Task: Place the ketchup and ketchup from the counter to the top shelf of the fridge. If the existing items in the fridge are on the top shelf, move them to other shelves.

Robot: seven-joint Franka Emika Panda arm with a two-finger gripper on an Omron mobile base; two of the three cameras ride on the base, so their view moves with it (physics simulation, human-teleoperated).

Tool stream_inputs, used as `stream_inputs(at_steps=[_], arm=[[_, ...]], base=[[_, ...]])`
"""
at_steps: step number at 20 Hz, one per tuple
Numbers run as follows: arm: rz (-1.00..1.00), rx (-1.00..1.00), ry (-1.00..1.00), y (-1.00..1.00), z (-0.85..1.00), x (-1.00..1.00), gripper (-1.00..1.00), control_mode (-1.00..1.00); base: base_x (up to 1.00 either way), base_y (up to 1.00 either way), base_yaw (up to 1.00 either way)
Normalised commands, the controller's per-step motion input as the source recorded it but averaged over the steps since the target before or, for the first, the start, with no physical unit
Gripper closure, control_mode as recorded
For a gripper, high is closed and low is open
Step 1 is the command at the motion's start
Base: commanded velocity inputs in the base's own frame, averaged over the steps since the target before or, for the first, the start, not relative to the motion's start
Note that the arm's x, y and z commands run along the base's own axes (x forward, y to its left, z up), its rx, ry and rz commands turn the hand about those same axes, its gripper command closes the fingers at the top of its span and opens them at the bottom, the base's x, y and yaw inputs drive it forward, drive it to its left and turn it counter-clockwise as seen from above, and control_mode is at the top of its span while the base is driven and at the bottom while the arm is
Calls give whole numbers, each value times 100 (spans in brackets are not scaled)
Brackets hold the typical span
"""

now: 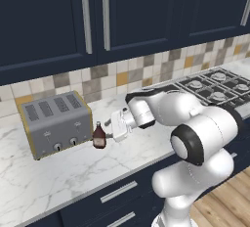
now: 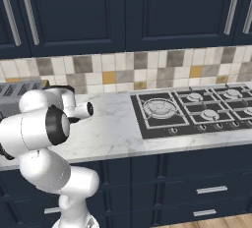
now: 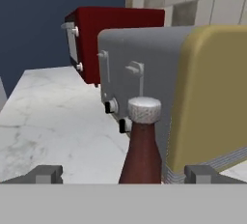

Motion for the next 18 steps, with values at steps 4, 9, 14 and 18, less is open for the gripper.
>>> stream_inputs(at_steps=[4, 9, 14, 18], arm=[[4, 0, 1, 0, -21, 4, -100, -100], [5, 0, 1, 2, -16, 0, -100, -100], [3, 0, 0, 10, -6, 8, -100, -100], [1, 0, 0, 14, -4, 14, -100, -100]], base=[[0, 0, 0], [0, 0, 0], [0, 0, 0], [0, 0, 0]])
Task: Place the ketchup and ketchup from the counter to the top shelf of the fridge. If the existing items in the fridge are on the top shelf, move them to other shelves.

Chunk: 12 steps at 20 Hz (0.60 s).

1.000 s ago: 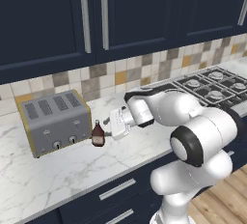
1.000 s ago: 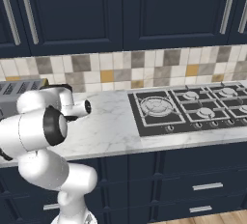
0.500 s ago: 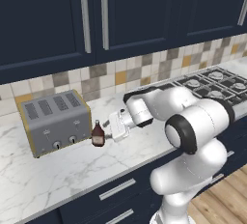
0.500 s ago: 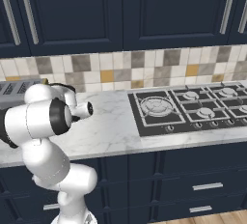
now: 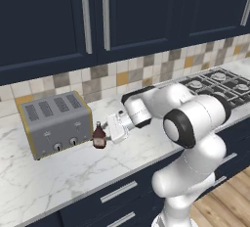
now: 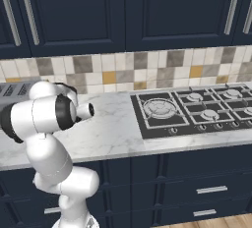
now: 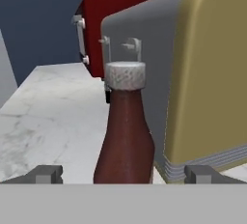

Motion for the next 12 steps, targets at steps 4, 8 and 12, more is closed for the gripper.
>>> stream_inputs(at_steps=[4, 8, 12], arm=[[0, 0, 0, 13, -5, 13, -100, -100], [0, 0, 0, 14, -9, 0, -100, -100], [0, 0, 0, 16, -9, 0, -100, -100]], base=[[0, 0, 0], [0, 0, 0], [0, 0, 0]])
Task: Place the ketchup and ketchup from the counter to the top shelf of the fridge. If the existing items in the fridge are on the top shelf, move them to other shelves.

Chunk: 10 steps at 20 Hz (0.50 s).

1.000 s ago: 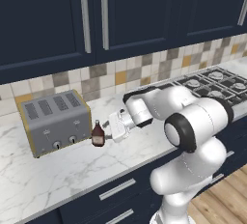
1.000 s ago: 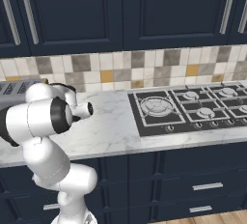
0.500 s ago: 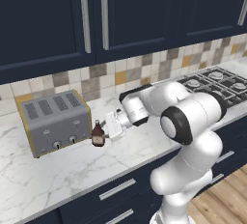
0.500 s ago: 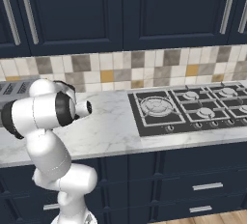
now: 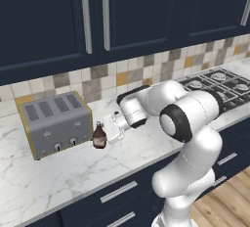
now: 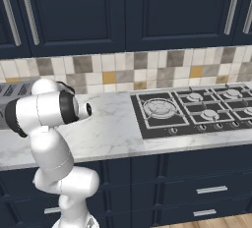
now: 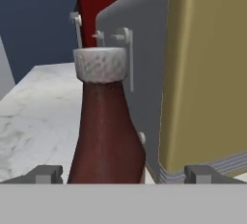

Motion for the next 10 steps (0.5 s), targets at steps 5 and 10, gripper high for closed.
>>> stream_inputs(at_steps=[5, 10], arm=[[0, 0, 0, 23, -11, 0, 100, -100], [0, 0, 1, 3, -1, 1, 100, -100]], base=[[0, 0, 0], [0, 0, 0]])
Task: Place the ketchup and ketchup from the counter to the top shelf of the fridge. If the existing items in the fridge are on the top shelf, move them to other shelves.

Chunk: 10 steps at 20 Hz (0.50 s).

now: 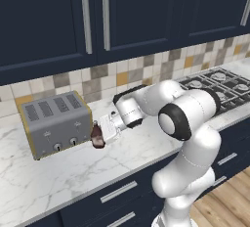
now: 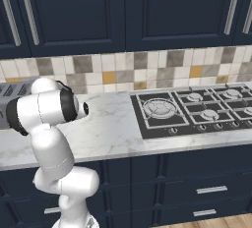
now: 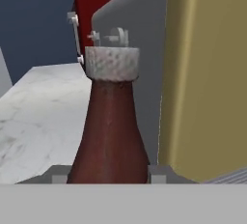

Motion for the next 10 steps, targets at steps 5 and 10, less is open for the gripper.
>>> stream_inputs(at_steps=[5, 10], arm=[[0, 3, 0, -22, 20, -19, 100, -100], [-2, 12, -2, -55, 81, -79, 100, -100]], base=[[0, 0, 0], [0, 0, 0]])
